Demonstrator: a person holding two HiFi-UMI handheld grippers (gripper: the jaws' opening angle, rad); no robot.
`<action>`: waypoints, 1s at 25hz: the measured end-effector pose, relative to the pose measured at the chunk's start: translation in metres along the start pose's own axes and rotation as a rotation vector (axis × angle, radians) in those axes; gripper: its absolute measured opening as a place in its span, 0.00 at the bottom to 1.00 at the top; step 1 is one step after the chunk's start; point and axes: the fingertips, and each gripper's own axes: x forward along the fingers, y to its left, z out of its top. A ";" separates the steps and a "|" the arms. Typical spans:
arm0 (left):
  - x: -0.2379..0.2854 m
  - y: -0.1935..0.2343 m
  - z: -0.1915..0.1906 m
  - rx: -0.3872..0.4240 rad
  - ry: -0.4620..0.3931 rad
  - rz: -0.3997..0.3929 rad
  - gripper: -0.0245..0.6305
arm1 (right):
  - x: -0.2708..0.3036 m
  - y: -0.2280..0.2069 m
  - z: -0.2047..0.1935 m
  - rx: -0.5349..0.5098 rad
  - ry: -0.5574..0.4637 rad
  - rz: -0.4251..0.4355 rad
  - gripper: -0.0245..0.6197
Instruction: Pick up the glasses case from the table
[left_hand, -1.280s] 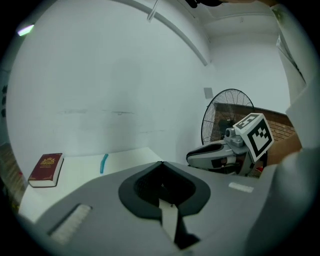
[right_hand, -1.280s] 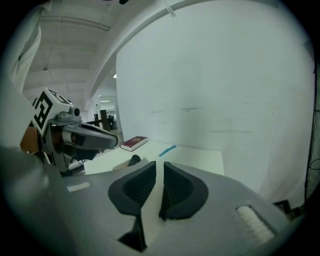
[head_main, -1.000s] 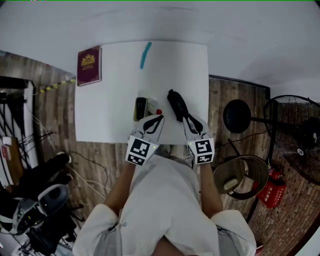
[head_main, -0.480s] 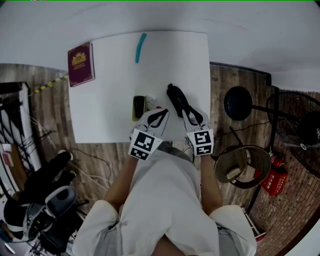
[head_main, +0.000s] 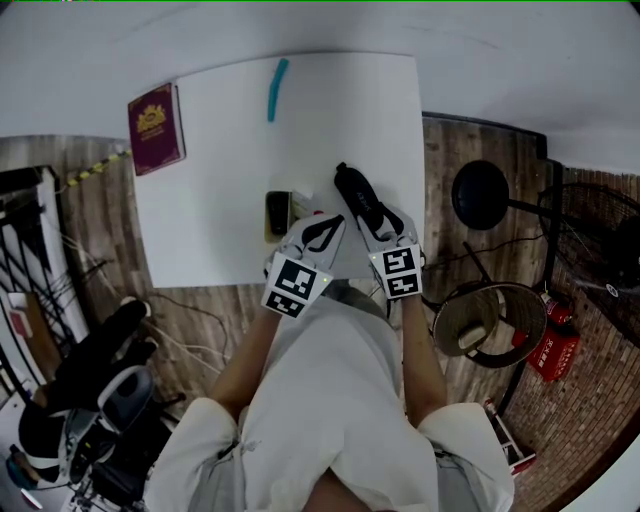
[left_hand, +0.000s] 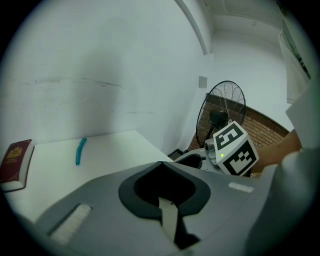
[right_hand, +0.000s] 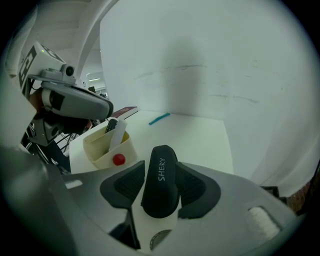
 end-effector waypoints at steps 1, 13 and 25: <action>0.001 0.000 -0.001 -0.001 0.004 -0.002 0.07 | 0.003 0.000 -0.002 0.000 0.009 0.001 0.35; 0.004 0.002 -0.004 -0.012 0.028 -0.020 0.07 | 0.036 -0.001 -0.029 -0.002 0.120 0.006 0.55; 0.002 0.005 -0.003 -0.012 0.024 -0.018 0.07 | 0.054 -0.004 -0.044 -0.004 0.197 0.018 0.56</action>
